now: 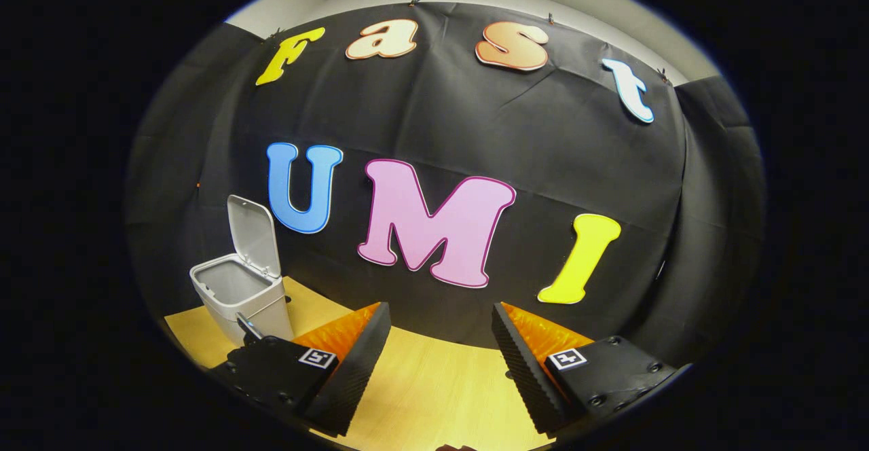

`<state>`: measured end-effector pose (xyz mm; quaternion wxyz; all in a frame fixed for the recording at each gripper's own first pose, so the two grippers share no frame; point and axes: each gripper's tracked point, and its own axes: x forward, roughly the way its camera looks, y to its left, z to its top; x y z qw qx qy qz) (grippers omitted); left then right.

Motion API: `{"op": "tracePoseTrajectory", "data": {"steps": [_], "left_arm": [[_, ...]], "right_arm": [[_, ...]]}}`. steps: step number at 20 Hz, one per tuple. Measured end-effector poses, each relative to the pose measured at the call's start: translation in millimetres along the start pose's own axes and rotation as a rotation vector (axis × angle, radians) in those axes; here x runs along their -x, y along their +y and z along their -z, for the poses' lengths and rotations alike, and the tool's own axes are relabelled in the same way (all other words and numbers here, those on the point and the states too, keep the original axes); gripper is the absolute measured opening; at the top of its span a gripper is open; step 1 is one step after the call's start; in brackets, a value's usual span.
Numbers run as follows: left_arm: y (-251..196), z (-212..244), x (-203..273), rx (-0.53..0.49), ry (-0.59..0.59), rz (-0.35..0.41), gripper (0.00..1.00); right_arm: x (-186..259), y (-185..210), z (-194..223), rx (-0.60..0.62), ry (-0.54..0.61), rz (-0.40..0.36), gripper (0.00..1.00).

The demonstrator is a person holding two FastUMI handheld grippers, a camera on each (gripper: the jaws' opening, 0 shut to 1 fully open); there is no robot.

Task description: Press the lid of the desktop garbage bin to open it, pick up the crumpled paper on the desktop and throw it into the bin, then pick up the pop can on the desktop and drop it into the bin, and finally close the garbage bin lid.

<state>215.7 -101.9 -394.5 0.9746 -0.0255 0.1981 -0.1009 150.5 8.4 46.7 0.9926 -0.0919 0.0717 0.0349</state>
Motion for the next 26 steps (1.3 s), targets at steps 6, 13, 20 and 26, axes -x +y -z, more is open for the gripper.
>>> {"op": "tracePoseTrajectory", "data": {"steps": [6,13,20,26], "left_arm": [[-2,30,-11,-0.010,0.107,0.038,0.89],[-21,-35,19,-0.026,0.062,0.088,0.85],[-1,-192,96,-0.008,-0.111,0.093,0.83],[83,-257,139,-0.069,-0.168,-0.013,0.82]], "right_arm": [[2,-8,3,-0.002,0.009,0.023,0.97],[7,-12,4,-0.036,0.003,0.048,0.97],[11,-3,-3,-0.077,-0.032,0.052,0.97],[3,30,-8,-0.097,-0.047,0.003,0.97]]}}
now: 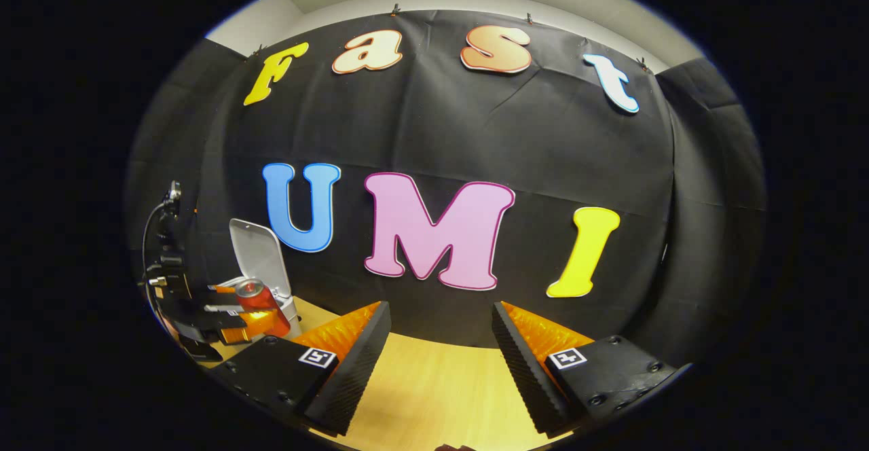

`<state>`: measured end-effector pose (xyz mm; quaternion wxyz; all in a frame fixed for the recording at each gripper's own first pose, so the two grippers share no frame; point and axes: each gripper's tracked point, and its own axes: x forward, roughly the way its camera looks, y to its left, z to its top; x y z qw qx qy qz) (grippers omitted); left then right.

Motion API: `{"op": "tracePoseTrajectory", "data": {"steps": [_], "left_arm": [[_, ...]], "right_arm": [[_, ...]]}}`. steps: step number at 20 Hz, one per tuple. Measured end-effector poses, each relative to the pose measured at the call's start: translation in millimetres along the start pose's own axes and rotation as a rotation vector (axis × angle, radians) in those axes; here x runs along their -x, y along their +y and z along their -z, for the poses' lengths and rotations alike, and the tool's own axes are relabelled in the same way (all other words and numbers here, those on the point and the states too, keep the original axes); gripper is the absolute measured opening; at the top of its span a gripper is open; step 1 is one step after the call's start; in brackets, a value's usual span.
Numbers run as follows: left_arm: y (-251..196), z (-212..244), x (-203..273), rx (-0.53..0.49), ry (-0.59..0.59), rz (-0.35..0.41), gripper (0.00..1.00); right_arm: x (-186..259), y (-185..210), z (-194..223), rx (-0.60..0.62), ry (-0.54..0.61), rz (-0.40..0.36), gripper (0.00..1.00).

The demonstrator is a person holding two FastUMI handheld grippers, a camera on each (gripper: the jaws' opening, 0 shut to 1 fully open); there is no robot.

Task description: Press the lid of the desktop garbage bin to open it, pick up the crumpled paper on the desktop and throw it into the bin, then pick up the pop can on the desktop and drop it into the bin, and finally close the garbage bin lid.

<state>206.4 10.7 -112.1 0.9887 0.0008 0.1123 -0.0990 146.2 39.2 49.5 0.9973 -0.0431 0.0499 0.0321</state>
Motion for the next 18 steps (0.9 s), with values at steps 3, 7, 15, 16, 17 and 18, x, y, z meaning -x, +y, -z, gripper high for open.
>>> {"op": "tracePoseTrajectory", "data": {"steps": [3,7,15,16,17,18], "left_arm": [[41,14,1,0.024,0.047,-0.056,0.82],[88,48,-2,0.036,0.121,-0.127,0.82],[113,107,-12,0.063,0.281,-0.174,0.83],[113,108,-13,0.051,0.282,-0.176,0.84],[115,106,-16,0.044,0.276,-0.182,0.85],[115,107,-17,0.042,0.285,-0.187,0.87]], "right_arm": [[-6,18,-3,-0.004,-0.009,-0.029,0.97],[-11,36,4,-0.006,0.004,-0.056,0.97],[-13,33,8,-0.022,0.010,-0.038,0.97],[-13,31,8,-0.028,0.011,-0.034,0.97],[-13,28,9,-0.031,0.013,-0.029,0.97],[-14,24,10,-0.031,0.014,-0.021,0.97]]}}
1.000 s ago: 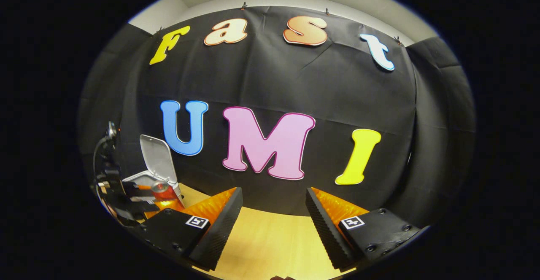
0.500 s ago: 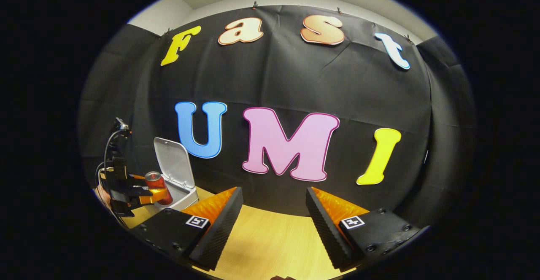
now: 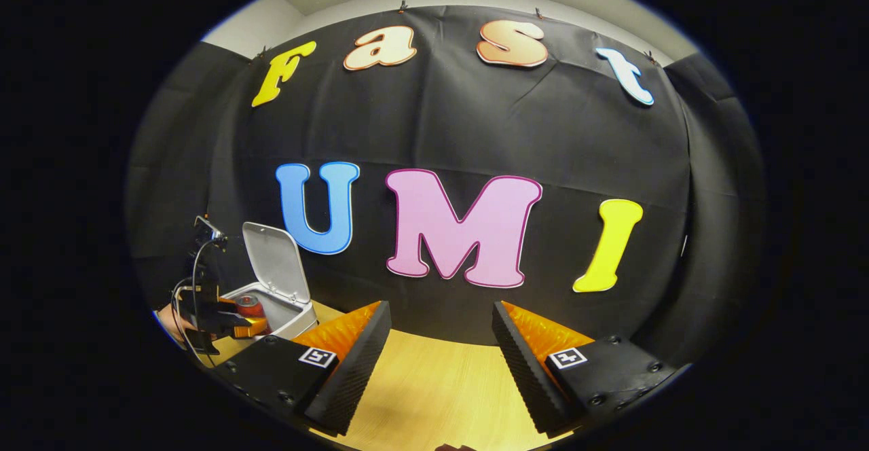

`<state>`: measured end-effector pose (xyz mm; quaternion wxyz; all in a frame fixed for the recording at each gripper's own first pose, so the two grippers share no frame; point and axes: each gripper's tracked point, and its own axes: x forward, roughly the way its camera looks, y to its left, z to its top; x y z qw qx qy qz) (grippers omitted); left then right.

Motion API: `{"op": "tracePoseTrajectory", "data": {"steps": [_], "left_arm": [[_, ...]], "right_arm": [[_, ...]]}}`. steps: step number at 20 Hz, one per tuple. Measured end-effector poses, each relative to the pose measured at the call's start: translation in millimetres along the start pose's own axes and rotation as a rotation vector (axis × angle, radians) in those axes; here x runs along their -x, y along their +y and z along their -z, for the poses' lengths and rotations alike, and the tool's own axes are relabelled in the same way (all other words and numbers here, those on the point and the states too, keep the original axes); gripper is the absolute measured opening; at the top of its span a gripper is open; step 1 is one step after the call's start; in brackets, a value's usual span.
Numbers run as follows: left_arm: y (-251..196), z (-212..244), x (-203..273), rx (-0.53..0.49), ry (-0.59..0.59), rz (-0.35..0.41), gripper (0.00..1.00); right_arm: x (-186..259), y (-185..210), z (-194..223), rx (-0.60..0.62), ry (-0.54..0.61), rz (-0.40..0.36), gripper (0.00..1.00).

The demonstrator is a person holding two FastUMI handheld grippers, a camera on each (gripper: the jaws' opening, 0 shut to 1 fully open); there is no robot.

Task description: Press the lid of the desktop garbage bin to open it, pick up the crumpled paper on the desktop and throw it into the bin, then pick up the pop can on the desktop and drop it into the bin, and finally close the garbage bin lid.

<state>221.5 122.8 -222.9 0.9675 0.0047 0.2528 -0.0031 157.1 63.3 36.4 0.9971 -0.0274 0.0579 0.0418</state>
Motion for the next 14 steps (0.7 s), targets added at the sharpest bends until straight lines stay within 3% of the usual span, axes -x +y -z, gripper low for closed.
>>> {"op": "tracePoseTrajectory", "data": {"steps": [2,4,9,14], "left_arm": [[4,-3,-1,0.015,-0.015,-0.030,0.88],[6,-11,2,0.035,-0.044,-0.034,0.96],[3,-33,18,0.073,-0.118,-0.008,0.96],[21,-123,52,0.076,-0.309,0.020,0.95]], "right_arm": [[2,-9,1,0.000,-0.002,0.013,0.97],[3,-18,2,-0.005,0.000,0.026,0.97],[5,-34,3,-0.024,0.002,0.042,0.97],[4,-46,6,-0.014,-0.002,0.039,0.97]]}}
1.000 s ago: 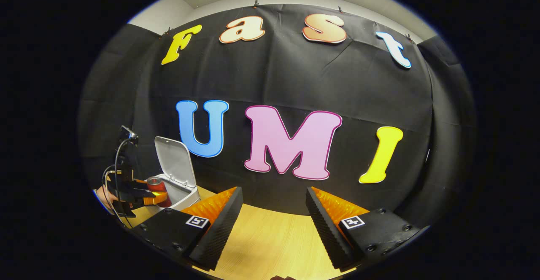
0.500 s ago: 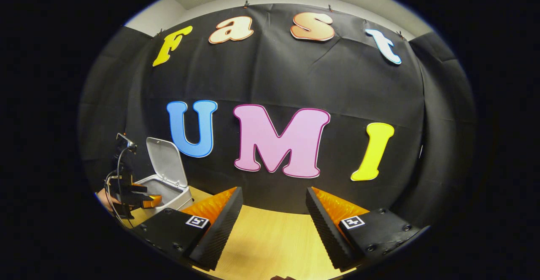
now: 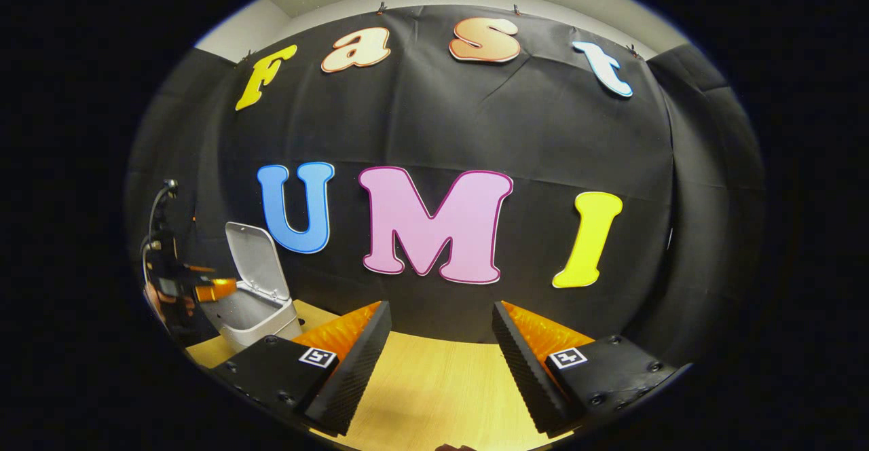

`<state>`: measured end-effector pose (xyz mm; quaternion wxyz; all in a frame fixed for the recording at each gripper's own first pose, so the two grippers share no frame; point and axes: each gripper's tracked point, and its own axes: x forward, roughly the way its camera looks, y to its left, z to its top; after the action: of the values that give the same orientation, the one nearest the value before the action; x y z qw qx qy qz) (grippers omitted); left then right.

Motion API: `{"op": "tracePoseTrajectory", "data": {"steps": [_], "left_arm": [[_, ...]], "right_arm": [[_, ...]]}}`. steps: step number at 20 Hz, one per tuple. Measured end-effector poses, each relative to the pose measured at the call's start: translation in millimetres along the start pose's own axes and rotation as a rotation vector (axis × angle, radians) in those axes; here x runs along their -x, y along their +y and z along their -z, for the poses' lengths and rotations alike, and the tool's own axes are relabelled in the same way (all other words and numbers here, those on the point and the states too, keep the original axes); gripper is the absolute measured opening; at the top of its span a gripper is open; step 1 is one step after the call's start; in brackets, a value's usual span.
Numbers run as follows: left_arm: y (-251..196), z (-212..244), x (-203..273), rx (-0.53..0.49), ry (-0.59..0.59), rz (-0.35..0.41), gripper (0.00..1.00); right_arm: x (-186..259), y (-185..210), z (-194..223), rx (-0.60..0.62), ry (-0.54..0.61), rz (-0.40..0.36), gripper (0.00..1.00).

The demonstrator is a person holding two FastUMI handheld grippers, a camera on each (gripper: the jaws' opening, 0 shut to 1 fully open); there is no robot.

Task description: Press the lid of the desktop garbage bin to open it, pick up the crumpled paper on the desktop and throw it into the bin, then pick up the pop can on the desktop and drop it into the bin, and finally close the garbage bin lid.

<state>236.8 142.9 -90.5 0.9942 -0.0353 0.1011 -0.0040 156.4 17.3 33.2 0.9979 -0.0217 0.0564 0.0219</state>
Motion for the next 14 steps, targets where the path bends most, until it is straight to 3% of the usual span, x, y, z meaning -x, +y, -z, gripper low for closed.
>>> {"op": "tracePoseTrajectory", "data": {"steps": [3,6,10,14], "left_arm": [[8,-59,-8,0.041,-0.072,0.021,0.95],[18,-95,-36,-0.016,-0.114,0.027,0.95],[28,-111,-70,-0.027,-0.090,0.008,0.95],[16,-114,-103,-0.048,-0.065,0.040,0.93]], "right_arm": [[-4,-3,3,-0.023,0.006,-0.011,0.97],[-5,-7,6,-0.038,0.007,-0.018,0.97],[-3,-15,10,-0.043,0.005,-0.014,0.97],[5,-31,22,-0.056,0.024,0.008,0.97]]}}
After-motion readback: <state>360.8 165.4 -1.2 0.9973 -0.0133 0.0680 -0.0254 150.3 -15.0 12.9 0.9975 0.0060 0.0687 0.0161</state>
